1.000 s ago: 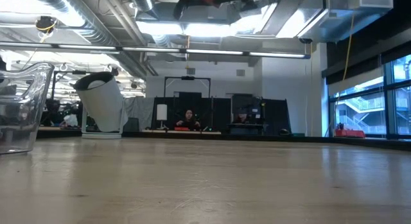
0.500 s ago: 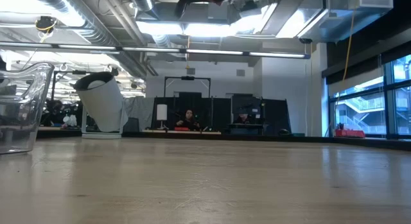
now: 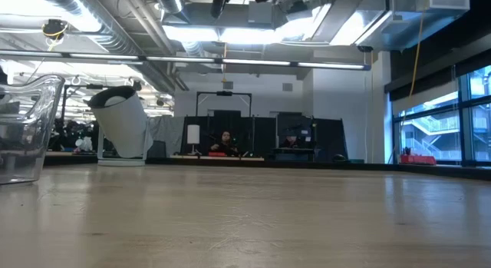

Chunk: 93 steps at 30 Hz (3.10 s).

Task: Pick & Place Office items
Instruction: Put the orange adapter into the left transparent bin

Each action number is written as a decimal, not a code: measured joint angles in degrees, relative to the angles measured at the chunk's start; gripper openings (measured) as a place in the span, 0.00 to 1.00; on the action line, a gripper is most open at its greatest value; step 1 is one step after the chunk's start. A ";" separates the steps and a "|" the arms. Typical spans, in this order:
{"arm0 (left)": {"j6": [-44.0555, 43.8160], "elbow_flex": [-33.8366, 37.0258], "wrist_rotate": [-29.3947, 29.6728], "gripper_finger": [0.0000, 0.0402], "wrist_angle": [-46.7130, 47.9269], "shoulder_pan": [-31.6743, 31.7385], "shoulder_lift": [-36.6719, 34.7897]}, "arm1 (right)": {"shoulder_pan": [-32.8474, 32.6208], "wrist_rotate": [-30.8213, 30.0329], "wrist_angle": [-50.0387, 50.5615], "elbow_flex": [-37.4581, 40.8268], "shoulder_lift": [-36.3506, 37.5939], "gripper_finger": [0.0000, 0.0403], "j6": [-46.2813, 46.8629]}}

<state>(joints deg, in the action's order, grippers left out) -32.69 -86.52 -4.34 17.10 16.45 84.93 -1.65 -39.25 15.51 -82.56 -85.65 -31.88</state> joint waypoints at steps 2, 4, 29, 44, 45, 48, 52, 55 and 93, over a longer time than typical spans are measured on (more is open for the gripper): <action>0.36 0.00 -0.07 0.28 -0.01 0.00 -0.01 | -0.72 -2.61 0.67 0.00 0.05 0.85 1.20; 0.45 0.00 -0.37 0.28 0.00 0.17 -0.02 | -1.38 -3.77 2.64 0.00 0.42 0.85 2.61; 4.83 0.00 -4.93 0.28 0.04 -0.65 -0.07 | -4.04 15.86 31.92 0.00 11.23 0.85 52.93; 2.42 0.00 -2.17 0.28 31.80 -15.14 -0.11 | -7.62 21.86 32.11 0.00 8.61 0.85 55.09; 1.04 0.00 -0.94 0.28 34.01 -16.51 -0.11 | -7.61 21.83 32.12 0.00 8.61 0.85 54.69; -4.69 0.00 2.40 0.28 40.26 -20.73 -0.11 | -7.56 21.59 32.11 0.00 8.61 0.85 52.28; -15.52 0.00 6.36 0.28 46.62 -26.79 -0.11 | -7.56 20.37 32.13 0.00 8.61 0.85 49.25; -23.59 0.00 9.30 0.30 51.92 -31.53 -0.11 | -7.56 20.57 32.13 0.00 8.61 0.85 47.72; -104.19 22.67 -0.28 0.30 42.96 -67.04 5.69 | -7.61 20.88 35.98 0.00 8.59 0.85 47.56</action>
<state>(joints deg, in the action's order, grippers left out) -136.88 -63.86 -4.62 60.06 -50.59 90.62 -9.26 -18.37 51.48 -82.56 -77.06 15.68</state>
